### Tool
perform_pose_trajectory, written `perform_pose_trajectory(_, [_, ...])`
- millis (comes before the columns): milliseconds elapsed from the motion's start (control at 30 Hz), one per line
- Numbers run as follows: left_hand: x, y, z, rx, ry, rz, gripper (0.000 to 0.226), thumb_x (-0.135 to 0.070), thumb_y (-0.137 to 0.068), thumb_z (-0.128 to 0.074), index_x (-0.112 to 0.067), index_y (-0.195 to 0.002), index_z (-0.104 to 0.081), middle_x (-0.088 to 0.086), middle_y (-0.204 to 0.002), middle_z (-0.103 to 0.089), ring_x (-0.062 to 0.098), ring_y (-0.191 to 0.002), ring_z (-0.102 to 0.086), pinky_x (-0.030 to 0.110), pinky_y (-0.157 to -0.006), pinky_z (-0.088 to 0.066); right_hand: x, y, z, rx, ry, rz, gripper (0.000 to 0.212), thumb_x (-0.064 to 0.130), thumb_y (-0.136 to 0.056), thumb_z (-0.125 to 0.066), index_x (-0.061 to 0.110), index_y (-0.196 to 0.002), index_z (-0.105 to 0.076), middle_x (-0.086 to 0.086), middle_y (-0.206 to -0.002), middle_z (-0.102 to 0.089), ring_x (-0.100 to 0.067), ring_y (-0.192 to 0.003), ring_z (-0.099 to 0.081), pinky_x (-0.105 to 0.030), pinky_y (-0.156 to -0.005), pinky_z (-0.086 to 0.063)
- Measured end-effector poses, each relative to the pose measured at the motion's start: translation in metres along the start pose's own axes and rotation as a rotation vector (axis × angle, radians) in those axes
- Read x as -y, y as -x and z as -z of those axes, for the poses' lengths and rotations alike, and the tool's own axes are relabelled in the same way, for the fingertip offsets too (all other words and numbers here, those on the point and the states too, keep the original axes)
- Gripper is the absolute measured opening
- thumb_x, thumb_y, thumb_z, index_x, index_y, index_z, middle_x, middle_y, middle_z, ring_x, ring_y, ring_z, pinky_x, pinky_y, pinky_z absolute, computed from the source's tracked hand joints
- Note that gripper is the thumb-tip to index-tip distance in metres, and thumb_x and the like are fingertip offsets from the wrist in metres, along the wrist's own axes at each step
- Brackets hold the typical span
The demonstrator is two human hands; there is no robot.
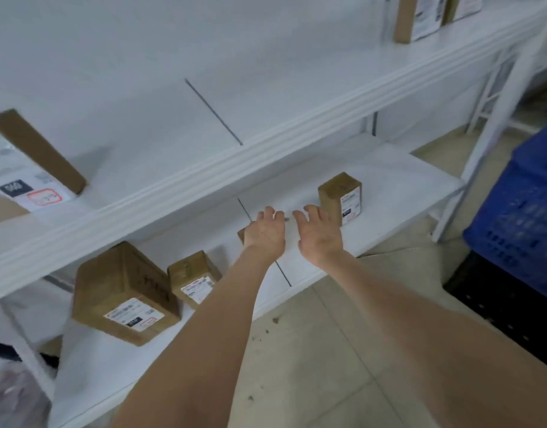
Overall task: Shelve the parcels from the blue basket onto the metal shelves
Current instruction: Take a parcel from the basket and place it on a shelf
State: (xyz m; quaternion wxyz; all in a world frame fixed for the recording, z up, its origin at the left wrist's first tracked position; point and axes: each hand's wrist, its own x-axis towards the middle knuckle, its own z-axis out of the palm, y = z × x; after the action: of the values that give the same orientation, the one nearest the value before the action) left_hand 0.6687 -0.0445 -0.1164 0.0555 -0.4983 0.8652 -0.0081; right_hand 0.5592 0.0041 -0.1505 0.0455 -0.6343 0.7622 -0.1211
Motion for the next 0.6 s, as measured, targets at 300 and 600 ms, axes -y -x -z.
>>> perform_pose_trajectory(300, [-0.148, 0.015, 0.162, 0.023, 0.005, -0.34, 0.053, -0.013, -0.092, -0.051, -0.012, -0.141, -0.032, 0.011, -0.14, -0.035, 0.026, -0.129, -0.037, 0.037, -0.093, -0.043, -0.101, 0.085, 0.195, 0.027, 0.055, -0.366, 0.065, 0.014, -0.091, -0.055, 0.015, -0.148, -0.024, -0.012, -0.151, -0.024, -0.029, -0.139, -0.022, -0.038, -0.105, -0.033])
perform_pose_trajectory(600, [-0.272, 0.056, 0.303, -0.025, 0.032, -0.674, 0.05, -0.008, -0.092, -0.045, -0.009, -0.14, -0.034, 0.011, -0.138, -0.036, 0.026, -0.127, -0.038, 0.04, -0.093, -0.044, -0.16, 0.172, 0.364, -0.106, 0.123, -0.708, 0.056, 0.015, -0.09, -0.056, 0.014, -0.141, -0.032, -0.012, -0.142, -0.033, -0.031, -0.134, -0.028, -0.039, -0.1, -0.038])
